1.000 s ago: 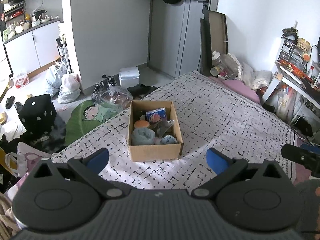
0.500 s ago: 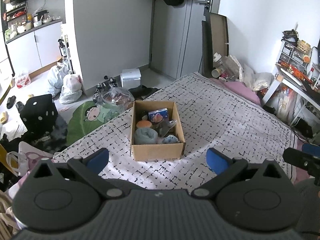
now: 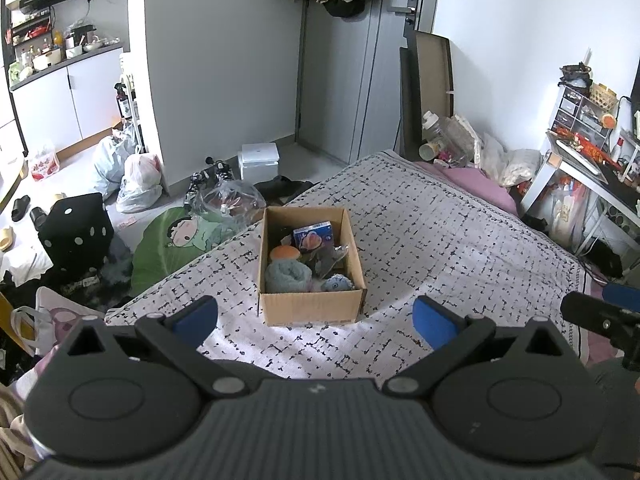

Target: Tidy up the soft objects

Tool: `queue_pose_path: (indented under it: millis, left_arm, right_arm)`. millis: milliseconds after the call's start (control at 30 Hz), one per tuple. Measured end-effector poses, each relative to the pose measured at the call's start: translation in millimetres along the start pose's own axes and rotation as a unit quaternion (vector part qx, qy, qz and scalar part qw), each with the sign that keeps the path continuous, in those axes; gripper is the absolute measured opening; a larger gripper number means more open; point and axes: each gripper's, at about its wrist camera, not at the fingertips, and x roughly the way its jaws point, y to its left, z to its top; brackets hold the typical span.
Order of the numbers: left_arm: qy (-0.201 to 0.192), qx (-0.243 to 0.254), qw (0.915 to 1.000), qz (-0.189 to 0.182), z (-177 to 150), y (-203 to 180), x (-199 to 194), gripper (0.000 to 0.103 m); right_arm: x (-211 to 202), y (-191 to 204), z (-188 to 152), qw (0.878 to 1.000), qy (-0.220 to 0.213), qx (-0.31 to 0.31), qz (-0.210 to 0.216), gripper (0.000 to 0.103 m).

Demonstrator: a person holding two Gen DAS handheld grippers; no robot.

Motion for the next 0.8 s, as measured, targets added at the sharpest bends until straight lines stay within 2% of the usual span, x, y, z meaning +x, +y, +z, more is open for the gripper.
queue_pose_path:
  millis: [800]
  left_arm:
    - [-0.006,0.000,0.9999,-0.011,-2.5,-6.5,-4.6,0.103]
  right_arm:
    - [-4.2,-0.1,-1.8,1.000,-0.003,-0.001,-0.015,0.103]
